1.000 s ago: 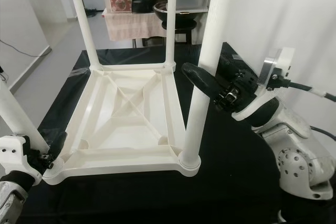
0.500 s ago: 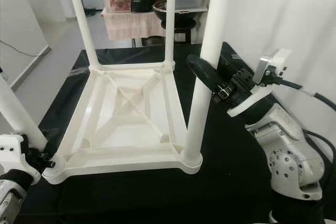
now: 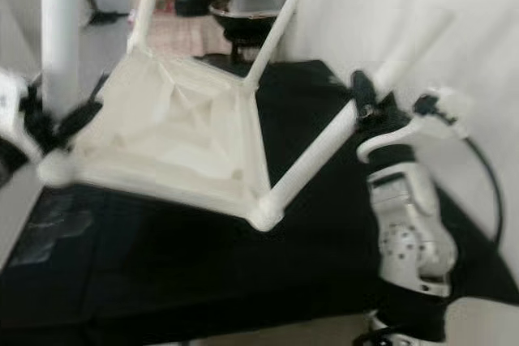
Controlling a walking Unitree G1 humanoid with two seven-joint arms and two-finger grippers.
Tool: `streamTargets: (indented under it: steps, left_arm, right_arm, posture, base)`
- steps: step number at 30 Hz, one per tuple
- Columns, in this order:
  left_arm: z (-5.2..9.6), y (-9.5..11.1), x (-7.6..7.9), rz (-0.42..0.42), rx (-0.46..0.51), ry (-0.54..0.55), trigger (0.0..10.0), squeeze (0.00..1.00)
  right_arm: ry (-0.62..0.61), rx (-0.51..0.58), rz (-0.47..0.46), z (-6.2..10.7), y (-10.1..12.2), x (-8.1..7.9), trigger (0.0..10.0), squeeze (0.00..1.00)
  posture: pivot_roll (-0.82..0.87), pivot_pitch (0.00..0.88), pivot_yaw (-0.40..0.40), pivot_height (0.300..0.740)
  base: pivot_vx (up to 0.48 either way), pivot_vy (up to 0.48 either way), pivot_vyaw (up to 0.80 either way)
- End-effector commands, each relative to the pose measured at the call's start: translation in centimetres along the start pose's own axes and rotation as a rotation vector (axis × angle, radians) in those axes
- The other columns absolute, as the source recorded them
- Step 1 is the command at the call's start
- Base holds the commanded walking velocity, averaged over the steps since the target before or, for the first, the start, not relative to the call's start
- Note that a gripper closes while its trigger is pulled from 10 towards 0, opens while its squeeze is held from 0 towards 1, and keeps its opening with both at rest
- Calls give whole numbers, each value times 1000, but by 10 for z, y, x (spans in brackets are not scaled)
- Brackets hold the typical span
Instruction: Building children table
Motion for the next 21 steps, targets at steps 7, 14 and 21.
streamTargets:
  steps: [7, 14, 21]
  left_arm:
    - [-33, 162, -15, 81, 654, -135, 10000, 1000]
    - [-57, 178, 17, 160, 650, -339, 10000, 1000]
    - [-59, 170, 25, 178, 605, -382, 10000, 384]
  right_arm:
    - [-414, -506, 26, 32, -128, 58, 0, 0]
    - [-575, -606, 45, 23, -176, 69, 0, 0]
    - [-640, -664, 85, 22, -187, 68, 0, 0]
  posture:
    - [-35, 0, 119, 740]
    - [-22, 0, 144, 740]
    - [-22, 0, 147, 740]
  base:
    - [0, 0, 0]
    - [0, 0, 0]
    - [0, 0, 0]
Point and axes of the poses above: a point about 5 cm out from each wrist's last joint towards the gripper, its own z axis pointing back from the gripper into the wrist, its own y axis along the axis of the wrist's last joint, x = y × z, the point moved 1 cm from there along -z, pointing out of the wrist towards the gripper, and after that the axes turned 14 degrees about -z, right-handed, at the moved point
